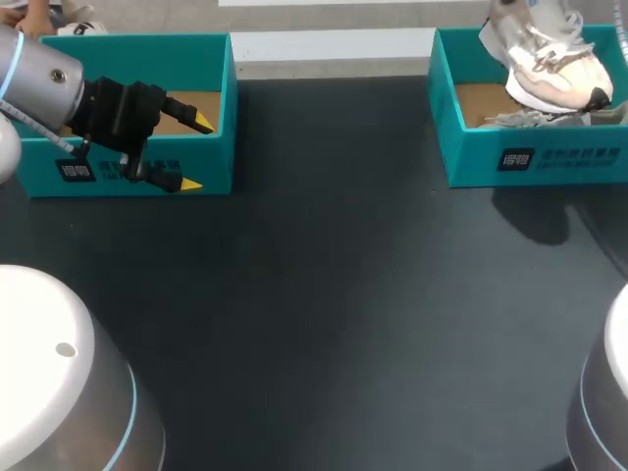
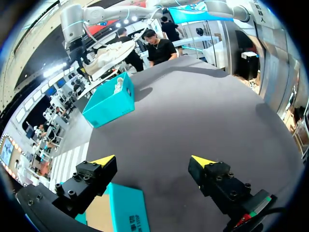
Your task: Take the shoe out of the shoebox, open the shoe tongue, remove and reinsert the insole, then place the shoe into the shoebox
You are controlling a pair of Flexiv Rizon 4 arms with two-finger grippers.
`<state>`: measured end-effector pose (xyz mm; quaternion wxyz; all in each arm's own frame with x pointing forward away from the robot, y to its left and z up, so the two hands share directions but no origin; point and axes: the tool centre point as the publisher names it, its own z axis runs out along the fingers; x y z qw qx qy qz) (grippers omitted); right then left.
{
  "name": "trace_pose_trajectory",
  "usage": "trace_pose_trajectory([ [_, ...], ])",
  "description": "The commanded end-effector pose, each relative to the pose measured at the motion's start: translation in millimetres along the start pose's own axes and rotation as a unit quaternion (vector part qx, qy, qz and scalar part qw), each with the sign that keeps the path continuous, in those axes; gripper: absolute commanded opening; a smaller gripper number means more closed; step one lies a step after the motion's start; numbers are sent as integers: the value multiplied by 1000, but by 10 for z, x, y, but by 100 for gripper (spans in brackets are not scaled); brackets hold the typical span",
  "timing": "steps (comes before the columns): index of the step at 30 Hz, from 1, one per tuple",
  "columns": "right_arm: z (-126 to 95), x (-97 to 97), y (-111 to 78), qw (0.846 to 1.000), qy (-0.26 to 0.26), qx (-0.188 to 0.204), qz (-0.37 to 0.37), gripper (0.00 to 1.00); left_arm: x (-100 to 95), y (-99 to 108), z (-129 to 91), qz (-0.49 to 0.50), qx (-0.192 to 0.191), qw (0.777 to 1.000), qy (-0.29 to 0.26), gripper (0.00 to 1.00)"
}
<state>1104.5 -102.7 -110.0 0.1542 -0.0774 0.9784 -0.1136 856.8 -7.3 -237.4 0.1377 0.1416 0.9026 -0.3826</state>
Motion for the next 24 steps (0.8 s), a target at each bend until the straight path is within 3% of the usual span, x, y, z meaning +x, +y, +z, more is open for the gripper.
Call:
trace_pose_trajectory([
  [1, -21, 22, -35, 1000, -2, -6, -1, 0, 1, -1, -2, 0, -1, 1000, 1, 100],
  [9, -21, 22, -35, 1000, -2, -6, -1, 0, 1, -1, -2, 0, -1, 1000, 1, 100],
  [10, 67, 43, -104, 1000, 15, 16, 7, 0, 1, -1, -2, 0, -1, 1000, 1, 100],
  [13, 242, 64, -396, 999, 16, 35, 33, 0, 1, -1, -2, 0, -1, 1000, 1, 100],
  [15, 322, 42, -597, 998, 9, 25, 55, 0, 1, -1, -2, 0, -1, 1000, 1, 100],
  [24, 870, -114, -1426, 994, 17, 54, 89, 0, 1, -1, -2, 0, -1, 1000, 1, 100],
])
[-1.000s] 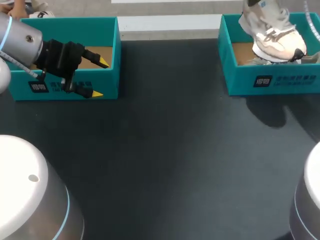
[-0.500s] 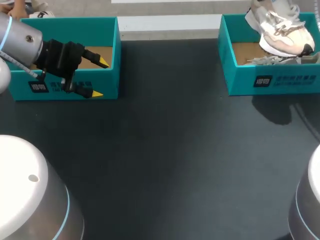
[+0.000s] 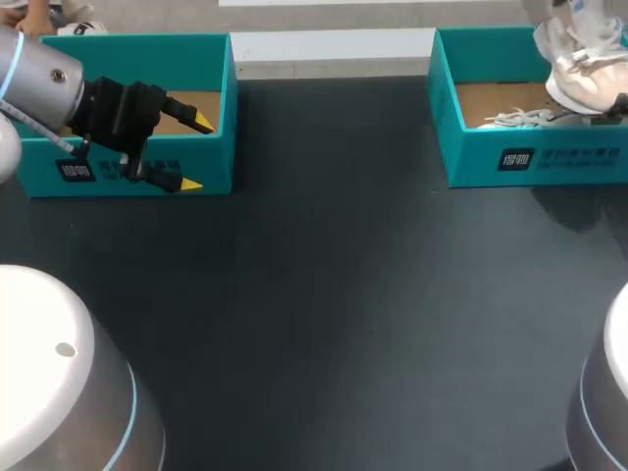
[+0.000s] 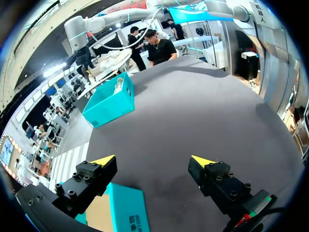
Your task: Take the shoe out of the shoebox, open the shoe tongue, remove and reinsert the insole, then place the shoe into the shoebox
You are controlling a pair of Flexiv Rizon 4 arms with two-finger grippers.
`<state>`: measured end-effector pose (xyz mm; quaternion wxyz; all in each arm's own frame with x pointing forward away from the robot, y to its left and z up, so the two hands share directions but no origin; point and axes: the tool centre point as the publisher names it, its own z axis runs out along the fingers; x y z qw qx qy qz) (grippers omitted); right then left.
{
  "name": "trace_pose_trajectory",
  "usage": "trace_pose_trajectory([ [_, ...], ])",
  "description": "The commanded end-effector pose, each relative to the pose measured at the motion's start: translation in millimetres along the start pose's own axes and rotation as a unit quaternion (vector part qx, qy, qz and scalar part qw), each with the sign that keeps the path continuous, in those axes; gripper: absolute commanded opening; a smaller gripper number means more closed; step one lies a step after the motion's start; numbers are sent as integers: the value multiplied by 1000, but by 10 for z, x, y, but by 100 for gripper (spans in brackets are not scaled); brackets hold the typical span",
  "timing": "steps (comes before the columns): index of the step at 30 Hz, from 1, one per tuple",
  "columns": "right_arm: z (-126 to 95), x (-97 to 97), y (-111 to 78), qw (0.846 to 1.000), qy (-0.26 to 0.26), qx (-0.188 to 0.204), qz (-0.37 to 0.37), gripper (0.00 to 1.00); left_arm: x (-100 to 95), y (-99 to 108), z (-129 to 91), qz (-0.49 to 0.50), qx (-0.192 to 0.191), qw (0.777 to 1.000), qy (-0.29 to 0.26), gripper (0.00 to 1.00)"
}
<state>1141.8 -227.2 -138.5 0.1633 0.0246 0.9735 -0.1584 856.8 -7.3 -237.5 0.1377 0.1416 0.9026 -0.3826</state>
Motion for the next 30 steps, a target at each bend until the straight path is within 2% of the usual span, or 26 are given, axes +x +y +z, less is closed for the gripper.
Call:
trace_pose_trajectory([
  [1, 302, -153, -253, 1000, 10, -6, -8, 0, 1, -1, -2, 0, -1, 1000, 1, 100],
  [7, 489, -354, -519, 1000, 22, 14, 14, 0, 1, -1, -2, 0, -1, 1000, 1, 100],
  [10, 521, -417, -611, 995, 37, 50, 72, 0, 1, -1, -2, 0, -1, 1000, 1, 100],
  [11, 549, -425, -669, 989, 49, 74, 116, 0, 1, -1, -2, 0, -1, 1000, 1, 100],
  [12, 564, -423, -708, 984, 54, 81, 150, 0, 1, -1, -2, 0, -1, 1000, 1, 100],
  [16, 563, -393, -763, 953, 71, 113, 273, 0, 1, -1, -2, 0, -1, 1000, 1, 100],
  [18, 565, -346, -820, 924, 81, 119, 355, 0, 1, -1, -2, 0, -1, 1000, 1, 100],
  [20, 564, -304, -867, 894, 93, 109, 425, 0, 1, -1, -2, 0, -1, 1000, 1, 100],
  [29, 508, -261, -1023, 811, 48, 121, 571, 0, 1, -1, -2, 0, -1, 1000, 1, 100],
  [30, 491, -256, -1023, 805, 24, 103, 584, 0, 1, -1, -2, 0, -1, 1000, 1, 100],
])
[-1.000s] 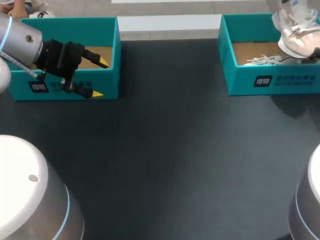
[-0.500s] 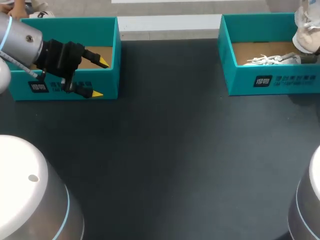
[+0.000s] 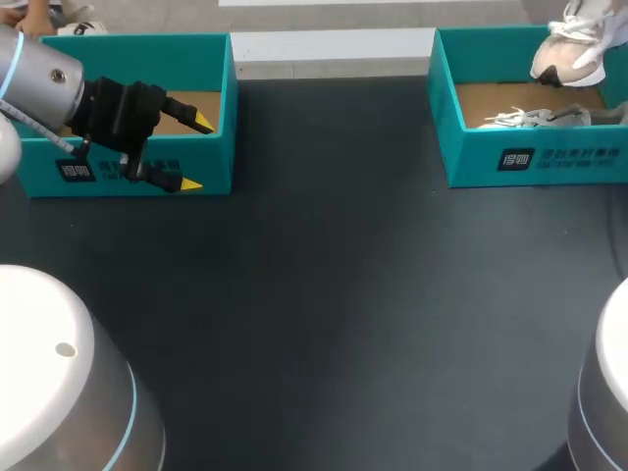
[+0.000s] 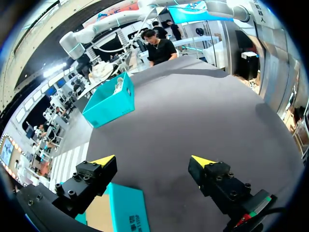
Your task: Take the shoe out of the shoebox, open the shoe tongue, remove and reinsert the insole, then place the shoe into the shoebox
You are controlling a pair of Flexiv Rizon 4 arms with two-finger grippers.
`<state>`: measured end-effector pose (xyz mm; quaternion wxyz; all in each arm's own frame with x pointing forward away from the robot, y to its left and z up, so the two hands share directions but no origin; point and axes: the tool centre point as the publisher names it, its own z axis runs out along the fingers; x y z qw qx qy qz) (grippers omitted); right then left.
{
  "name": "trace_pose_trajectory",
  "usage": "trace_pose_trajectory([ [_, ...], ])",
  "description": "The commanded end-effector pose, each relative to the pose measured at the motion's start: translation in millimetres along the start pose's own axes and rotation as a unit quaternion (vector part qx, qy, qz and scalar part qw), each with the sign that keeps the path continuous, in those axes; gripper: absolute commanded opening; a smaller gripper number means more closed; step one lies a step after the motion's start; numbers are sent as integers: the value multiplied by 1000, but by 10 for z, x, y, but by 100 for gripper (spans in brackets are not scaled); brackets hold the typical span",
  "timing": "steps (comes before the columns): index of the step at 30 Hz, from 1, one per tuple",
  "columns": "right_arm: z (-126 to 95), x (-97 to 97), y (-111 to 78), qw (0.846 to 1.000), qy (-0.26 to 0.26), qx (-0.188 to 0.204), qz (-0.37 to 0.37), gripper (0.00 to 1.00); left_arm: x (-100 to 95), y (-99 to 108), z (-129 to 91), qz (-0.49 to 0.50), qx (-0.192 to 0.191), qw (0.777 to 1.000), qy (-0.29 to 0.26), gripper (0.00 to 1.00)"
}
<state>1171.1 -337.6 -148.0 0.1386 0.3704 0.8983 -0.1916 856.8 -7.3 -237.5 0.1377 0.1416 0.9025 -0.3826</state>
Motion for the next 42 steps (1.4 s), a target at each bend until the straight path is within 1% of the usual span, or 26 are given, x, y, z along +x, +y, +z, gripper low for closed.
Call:
trace_pose_trajectory([
  [1, -35, -26, -50, 955, -14, 4, 297, 0, 1, -1, -3, 0, -1, 1000, 1, 100],
  [2, -43, -17, -65, 949, -27, -20, 313, 0, 1, -1, -3, 0, -1, 1000, 1, 100],
  [4, -44, -4, -103, 944, -39, -6, 327, 0, 1, -1, -3, 0, -1, 1000, 1, 100],
  [5, -46, 12, -106, 940, -41, -24, 338, 0, 1, -1, -3, 0, -1, 1000, 1, 100],
  [6, -30, 26, -119, 939, -38, -1, 341, 0, 1, -1, -3, 0, -1, 1000, 1, 100],
  [7, -20, 36, -125, 936, -40, -8, 350, 0, 1, -1, -3, 0, -1, 1000, 1, 100],
  [8, -6, 51, -139, 932, -31, 3, 361, 0, 1, -1, -3, 0, -1, 1000, 1, 100],
  [32, -6, 51, -139, 932, -31, 3, 361, 0, 1, -1, -3, 0, -1, 1000, 1, 100],
  [35, 9, 96, -123, 921, -18, -1, 389, 0, 1, -1, -3, 0, -1, 1000, 1, 100],
  [37, 31, 134, -122, 918, -21, -4, 395, 0, 1, -1, -3, 0, -1, 1000, 1, 100],
  [40, 74, 191, -140, 908, -15, 3, 418, 0, 1, -1, -3, 0, -1, 1000, 1, 100],
  [41, 89, 212, -141, 909, -15, 2, 416, 0, 1, -1, -3, 0, -1, 1000, 1, 100],
  [42, 96, 228, -143, 906, -13, 1, 424, 0, 1, -1, -3, 0, -1, 1000, 1, 100],
])
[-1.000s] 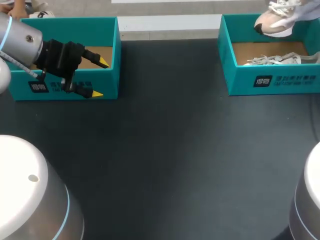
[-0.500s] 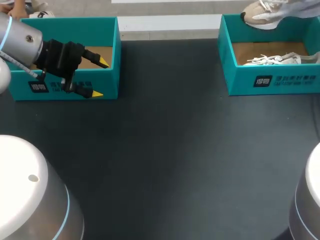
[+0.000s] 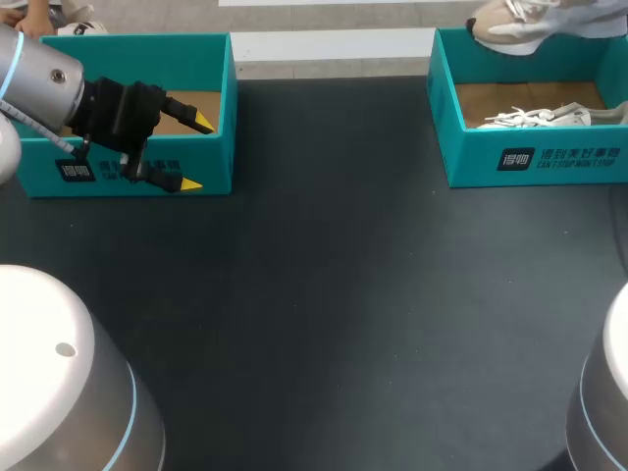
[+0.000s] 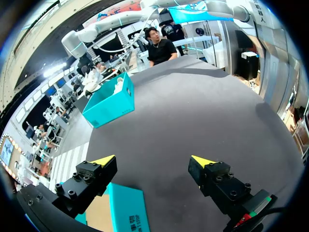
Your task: Take the shoe out of the shoebox, open the shoe tongue, remove and reinsert the insole, then place the shoe into the shoebox
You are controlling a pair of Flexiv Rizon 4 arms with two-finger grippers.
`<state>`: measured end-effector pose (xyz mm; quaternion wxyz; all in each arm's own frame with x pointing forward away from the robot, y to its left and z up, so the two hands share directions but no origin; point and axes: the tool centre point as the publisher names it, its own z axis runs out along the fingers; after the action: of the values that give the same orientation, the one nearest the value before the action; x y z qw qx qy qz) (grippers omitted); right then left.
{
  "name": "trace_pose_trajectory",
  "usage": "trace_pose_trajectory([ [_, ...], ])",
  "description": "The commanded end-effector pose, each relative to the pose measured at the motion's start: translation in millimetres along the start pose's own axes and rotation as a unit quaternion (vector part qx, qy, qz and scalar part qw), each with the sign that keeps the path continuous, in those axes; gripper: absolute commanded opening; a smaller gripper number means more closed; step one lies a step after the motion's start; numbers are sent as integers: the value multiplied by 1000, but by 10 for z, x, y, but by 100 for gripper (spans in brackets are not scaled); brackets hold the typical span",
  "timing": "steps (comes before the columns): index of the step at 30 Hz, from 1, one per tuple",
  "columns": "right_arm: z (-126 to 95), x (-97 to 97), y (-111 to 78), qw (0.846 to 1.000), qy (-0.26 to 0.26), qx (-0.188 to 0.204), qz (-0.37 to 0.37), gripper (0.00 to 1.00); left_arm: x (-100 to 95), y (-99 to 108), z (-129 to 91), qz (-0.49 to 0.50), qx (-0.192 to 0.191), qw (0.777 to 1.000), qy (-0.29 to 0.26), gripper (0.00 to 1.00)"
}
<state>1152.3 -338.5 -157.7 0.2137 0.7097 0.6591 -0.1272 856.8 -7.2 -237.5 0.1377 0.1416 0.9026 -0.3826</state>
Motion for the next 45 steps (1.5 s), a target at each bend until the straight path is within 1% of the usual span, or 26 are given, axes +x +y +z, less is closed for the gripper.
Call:
trace_pose_trajectory([
  [1, 31, 35, -83, 1000, 4, -6, 9, 0, 1, -1, -2, 0, -1, 1000, 1, 100],
  [9, 120, 102, -188, 1000, 11, 3, 20, 0, 1, -1, -2, 0, -1, 1000, 1, 100],
  [17, 308, 259, -271, 1000, 19, 9, 19, 0, 1, -1, -2, 0, -1, 1000, 1, 100],
  [24, 494, 314, -283, 999, 20, 15, 29, 0, 1, -1, -2, 0, -1, 1000, 1, 100],
  [30, 680, 378, -256, 999, 18, 15, 34, 0, 1, -1, -2, 0, -1, 1000, 1, 100],
  [34, 816, 431, -230, 999, 21, 21, 39, 0, 1, -1, -2, 0, -1, 1000, 1, 100],
  [38, 925, 476, -174, 999, 12, 22, 42, 0, 1, -1, -2, 0, -1, 1000, 1, 100],
  [45, 1094, 544, -86, 998, 12, 21, 56, 0, 1, -1, -2, 0, -1, 1000, 1, 100],
])
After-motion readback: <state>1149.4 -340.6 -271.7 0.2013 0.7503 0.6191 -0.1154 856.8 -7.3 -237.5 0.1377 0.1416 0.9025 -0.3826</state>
